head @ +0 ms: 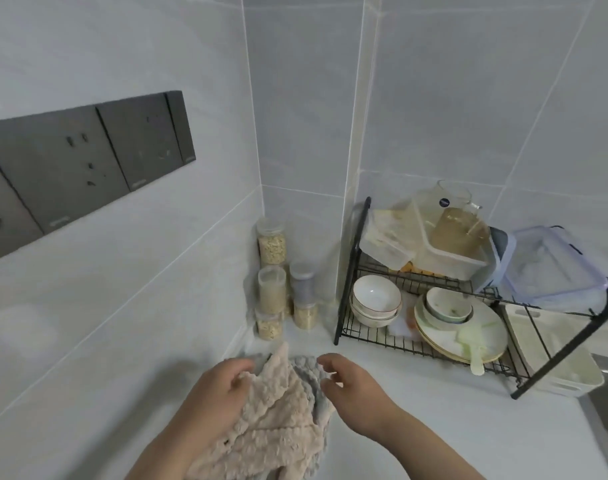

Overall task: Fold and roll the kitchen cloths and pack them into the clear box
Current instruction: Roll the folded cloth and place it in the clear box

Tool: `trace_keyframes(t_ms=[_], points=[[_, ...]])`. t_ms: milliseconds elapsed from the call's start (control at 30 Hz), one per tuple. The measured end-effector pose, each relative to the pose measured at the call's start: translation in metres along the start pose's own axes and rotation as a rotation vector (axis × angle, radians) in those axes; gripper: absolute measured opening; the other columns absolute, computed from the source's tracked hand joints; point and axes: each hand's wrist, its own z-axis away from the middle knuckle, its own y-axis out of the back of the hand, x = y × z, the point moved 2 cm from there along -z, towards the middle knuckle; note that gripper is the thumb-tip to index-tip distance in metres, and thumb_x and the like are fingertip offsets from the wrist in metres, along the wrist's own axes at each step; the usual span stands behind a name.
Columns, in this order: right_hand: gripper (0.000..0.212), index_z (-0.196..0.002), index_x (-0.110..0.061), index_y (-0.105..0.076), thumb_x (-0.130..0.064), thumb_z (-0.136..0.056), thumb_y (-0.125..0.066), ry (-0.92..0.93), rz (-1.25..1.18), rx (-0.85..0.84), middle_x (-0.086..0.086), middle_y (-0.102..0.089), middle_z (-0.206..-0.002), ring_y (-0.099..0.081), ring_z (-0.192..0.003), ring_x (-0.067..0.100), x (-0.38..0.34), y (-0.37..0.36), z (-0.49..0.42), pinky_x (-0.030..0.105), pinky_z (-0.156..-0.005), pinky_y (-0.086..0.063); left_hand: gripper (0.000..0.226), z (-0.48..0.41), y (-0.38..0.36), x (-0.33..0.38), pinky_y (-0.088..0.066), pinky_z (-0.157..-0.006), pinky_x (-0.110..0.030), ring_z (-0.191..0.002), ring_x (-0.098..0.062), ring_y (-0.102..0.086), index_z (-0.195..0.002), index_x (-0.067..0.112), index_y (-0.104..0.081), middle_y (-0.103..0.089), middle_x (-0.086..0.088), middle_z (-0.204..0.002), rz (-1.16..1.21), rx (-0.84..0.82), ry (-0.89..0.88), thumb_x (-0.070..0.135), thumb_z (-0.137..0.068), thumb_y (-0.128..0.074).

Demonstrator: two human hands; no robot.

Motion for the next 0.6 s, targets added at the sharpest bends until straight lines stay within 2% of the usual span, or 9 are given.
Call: trace_keyframes(t_ms=[67,133,200,267,367,433,533,600], points=[[0.039,-0.137,-0.028,-0.047,-0.023,-0.099,-0.046,-0.009,0.100,-0.028,-0.004,-0.051,-0.135,-0.049,-0.122,0.013,0.000,-0.014,-0.029,0.021,-0.100,-0.036,0.030,-0.027,-0.004,-0.017,-0.041,-0.058,-0.013,-0.067,-0.002,-0.057,-0.121,0.033,-0.058,-0.062,0.006,-0.100,-0.131,-0.050,-0.027,0.020,-0.096,-0.047],[0.041,-0.140,-0.028,-0.045,-0.022,-0.099,-0.044,0.013,0.187,-0.048,-0.003,-0.049,-0.140,-0.047,-0.126,0.014,0.002,-0.027,-0.058,0.019,-0.103,-0.034,0.036,-0.050,-0.013,-0.032,-0.044,-0.081,-0.016,-0.098,-0.003,-0.057,-0.129,0.031,-0.053,-0.059,0.008,-0.124,-0.270,-0.080,-0.096,0.018,-0.097,-0.044],[0.046,-0.142,-0.028,-0.043,-0.014,-0.099,-0.042,0.052,0.275,-0.073,-0.004,-0.044,-0.145,-0.045,-0.129,0.013,0.007,-0.038,-0.087,0.018,-0.105,-0.033,0.045,-0.069,-0.023,-0.046,-0.036,-0.102,-0.019,-0.127,-0.005,-0.044,-0.138,0.031,-0.045,-0.045,0.016,-0.143,-0.364,-0.114,-0.137,0.014,-0.097,-0.042],[0.059,-0.145,-0.030,-0.038,-0.002,-0.094,-0.042,0.086,0.362,-0.088,-0.004,-0.039,-0.147,-0.046,-0.129,0.016,0.016,-0.048,-0.115,0.022,-0.103,-0.039,0.055,-0.082,-0.033,-0.060,-0.032,-0.107,-0.022,-0.134,-0.006,-0.036,-0.143,0.032,-0.037,-0.034,0.018,-0.148,-0.424,-0.158,-0.167,0.005,-0.094,-0.039],[0.077,-0.151,-0.032,-0.025,0.006,-0.087,-0.044,0.147,0.449,-0.127,0.001,-0.029,-0.153,-0.036,-0.136,0.024,0.033,-0.068,-0.151,0.031,-0.110,-0.036,0.061,-0.094,-0.047,-0.087,-0.040,-0.101,-0.028,-0.124,-0.009,-0.044,-0.141,0.034,-0.033,-0.031,0.014,-0.141,-0.475,-0.209,-0.133,-0.001,-0.091,-0.039],[0.075,-0.152,-0.032,-0.025,0.002,-0.087,-0.046,0.197,0.515,-0.172,0.008,-0.028,-0.154,-0.031,-0.138,0.030,0.042,-0.081,-0.168,0.038,-0.114,-0.031,0.049,-0.100,-0.053,-0.101,-0.047,-0.091,-0.031,-0.104,-0.008,-0.055,-0.128,0.034,-0.045,-0.037,0.013,-0.124,-0.487,-0.188,-0.131,0.003,-0.091,-0.042],[0.052,-0.136,-0.025,-0.053,-0.003,-0.089,-0.047,0.298,0.470,-0.142,0.012,-0.052,-0.132,-0.048,-0.122,0.029,0.054,-0.092,-0.180,0.038,-0.104,-0.040,0.019,-0.105,-0.057,-0.114,-0.048,-0.080,-0.034,-0.083,-0.008,-0.056,-0.101,0.026,-0.058,-0.038,0.012,-0.099,-0.532,-0.094,-0.184,0.014,-0.091,-0.048],[0.039,-0.123,-0.021,-0.066,-0.007,-0.092,-0.047,0.394,0.441,-0.050,0.009,-0.062,-0.118,-0.054,-0.112,0.024,0.058,-0.092,-0.178,0.037,-0.097,-0.045,0.015,-0.106,-0.059,-0.118,-0.048,-0.077,-0.031,-0.081,-0.005,-0.055,-0.087,0.025,-0.059,-0.039,0.015,-0.095,-0.530,-0.021,-0.260,0.014,-0.091,-0.050]])
